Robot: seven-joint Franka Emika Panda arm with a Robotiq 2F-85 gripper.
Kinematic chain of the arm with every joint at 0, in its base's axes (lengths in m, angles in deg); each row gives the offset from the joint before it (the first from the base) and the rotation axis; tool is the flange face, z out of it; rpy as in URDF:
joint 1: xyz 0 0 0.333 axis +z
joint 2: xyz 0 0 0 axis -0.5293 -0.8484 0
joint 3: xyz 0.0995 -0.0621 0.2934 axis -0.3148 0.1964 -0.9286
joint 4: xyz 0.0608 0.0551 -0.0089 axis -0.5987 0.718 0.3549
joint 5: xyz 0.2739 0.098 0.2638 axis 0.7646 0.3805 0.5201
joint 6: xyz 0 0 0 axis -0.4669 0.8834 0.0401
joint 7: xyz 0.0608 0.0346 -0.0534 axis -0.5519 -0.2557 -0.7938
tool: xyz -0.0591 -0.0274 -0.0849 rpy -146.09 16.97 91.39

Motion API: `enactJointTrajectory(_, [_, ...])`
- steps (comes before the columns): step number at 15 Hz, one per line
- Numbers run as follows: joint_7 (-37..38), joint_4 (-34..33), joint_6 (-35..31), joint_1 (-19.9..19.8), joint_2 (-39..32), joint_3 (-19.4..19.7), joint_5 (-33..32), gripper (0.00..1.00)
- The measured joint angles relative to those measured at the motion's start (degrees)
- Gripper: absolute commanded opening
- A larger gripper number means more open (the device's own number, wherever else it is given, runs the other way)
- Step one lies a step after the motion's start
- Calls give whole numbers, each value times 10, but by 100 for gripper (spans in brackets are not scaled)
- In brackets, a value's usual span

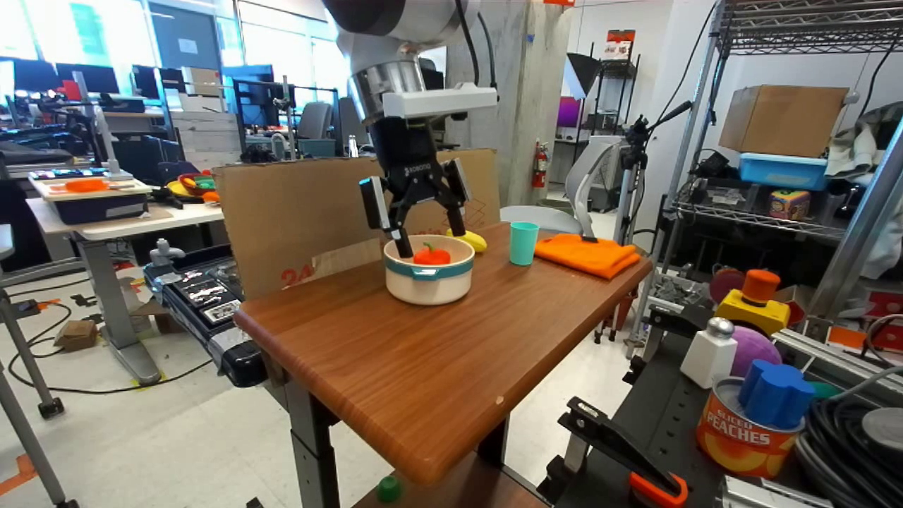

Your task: Put the orange cup inside the pot

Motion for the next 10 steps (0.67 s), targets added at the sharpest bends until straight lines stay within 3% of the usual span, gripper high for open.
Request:
enactJointTrajectory(5, [-11, 93, -7, 10, 106, -11, -1, 100])
enactJointTrajectory(10, [-10, 210, -84, 11, 206, -16, 0, 100])
